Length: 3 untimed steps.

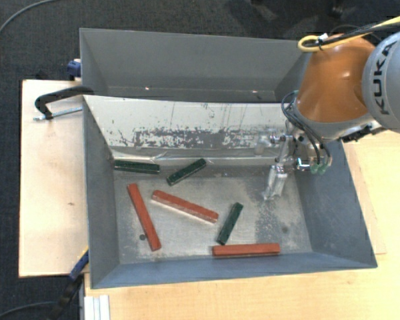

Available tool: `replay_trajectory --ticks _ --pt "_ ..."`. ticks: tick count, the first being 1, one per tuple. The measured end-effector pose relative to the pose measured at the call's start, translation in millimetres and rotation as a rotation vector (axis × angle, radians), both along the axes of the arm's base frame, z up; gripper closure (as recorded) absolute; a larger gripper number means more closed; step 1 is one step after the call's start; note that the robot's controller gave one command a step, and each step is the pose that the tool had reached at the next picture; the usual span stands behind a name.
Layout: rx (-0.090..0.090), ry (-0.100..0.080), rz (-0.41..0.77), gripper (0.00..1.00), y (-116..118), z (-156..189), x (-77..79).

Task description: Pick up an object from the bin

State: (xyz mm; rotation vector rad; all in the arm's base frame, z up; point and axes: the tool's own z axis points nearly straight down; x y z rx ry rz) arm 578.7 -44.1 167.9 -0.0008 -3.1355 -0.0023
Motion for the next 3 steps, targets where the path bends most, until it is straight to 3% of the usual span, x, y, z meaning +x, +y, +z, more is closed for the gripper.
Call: replay_trajectory --ticks 1,2,3 --pt "0.002 0.0 0.197 0.0 80.3 -100.3 -54.3" --pt "0.001 -0.006 0.025 0.0 123.7 -96.8 -58.9" --pt "-0.001 -0.004 0.008 0.0 108.6 -94.9 -87.7"
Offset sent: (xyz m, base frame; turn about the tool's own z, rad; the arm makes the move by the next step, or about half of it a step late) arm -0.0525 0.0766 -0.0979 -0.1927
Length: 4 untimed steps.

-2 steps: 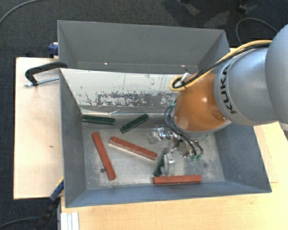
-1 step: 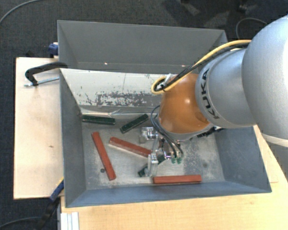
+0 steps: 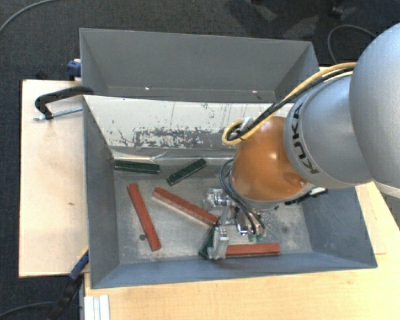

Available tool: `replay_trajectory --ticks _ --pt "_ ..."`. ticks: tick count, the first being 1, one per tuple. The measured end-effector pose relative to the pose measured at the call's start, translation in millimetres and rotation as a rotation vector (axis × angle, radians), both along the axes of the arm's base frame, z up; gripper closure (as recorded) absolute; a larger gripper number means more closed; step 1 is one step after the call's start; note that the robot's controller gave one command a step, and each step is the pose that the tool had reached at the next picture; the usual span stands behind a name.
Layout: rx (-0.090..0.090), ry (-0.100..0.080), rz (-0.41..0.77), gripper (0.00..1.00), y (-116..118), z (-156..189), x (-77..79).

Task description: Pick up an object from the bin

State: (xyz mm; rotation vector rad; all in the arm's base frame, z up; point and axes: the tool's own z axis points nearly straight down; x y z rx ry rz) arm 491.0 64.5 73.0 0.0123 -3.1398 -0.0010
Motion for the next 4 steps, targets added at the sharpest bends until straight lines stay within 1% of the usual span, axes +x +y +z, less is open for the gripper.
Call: replay_trajectory --ticks 1,2,3,4 --pt "0.0 -0.009 0.046 0.0 -34.3 -1.9 34.2" --pt "0.001 -0.003 0.01 0.0 -13.0 -2.0 23.1" --pt "0.002 -0.006 0.01 1.0 -13.2 -0.9 24.2" --pt "0.001 -0.005 0.01 0.0 -13.6 -1.9 23.7"
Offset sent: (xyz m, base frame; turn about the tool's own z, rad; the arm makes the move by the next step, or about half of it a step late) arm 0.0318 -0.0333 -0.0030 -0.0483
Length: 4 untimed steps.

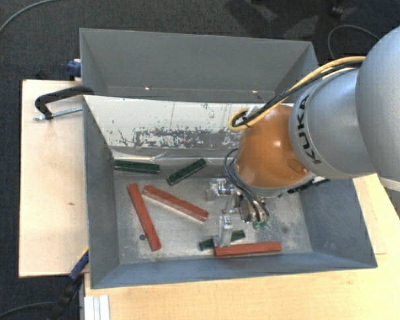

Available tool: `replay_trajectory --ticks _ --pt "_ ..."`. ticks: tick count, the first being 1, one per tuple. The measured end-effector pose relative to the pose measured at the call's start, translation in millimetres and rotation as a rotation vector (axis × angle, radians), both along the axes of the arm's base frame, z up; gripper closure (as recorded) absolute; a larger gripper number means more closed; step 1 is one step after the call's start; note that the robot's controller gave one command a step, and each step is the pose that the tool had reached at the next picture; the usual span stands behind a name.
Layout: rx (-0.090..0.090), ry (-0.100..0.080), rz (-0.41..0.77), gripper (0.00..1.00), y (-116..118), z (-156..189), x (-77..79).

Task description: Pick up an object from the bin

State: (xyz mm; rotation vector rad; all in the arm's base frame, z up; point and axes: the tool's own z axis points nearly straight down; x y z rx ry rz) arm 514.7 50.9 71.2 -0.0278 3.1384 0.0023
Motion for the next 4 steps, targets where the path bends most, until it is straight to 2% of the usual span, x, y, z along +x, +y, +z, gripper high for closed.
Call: replay_trajectory --ticks 1,2,3,4 --pt "0.006 -0.007 0.015 0.0 80.6 0.5 55.5" --pt "0.001 0.003 -0.027 0.0 84.3 -0.3 41.6" --pt "0.0 0.002 -0.026 1.0 84.2 -0.2 41.8" --pt "0.003 -0.009 -0.02 1.0 82.9 149.2 -10.1"
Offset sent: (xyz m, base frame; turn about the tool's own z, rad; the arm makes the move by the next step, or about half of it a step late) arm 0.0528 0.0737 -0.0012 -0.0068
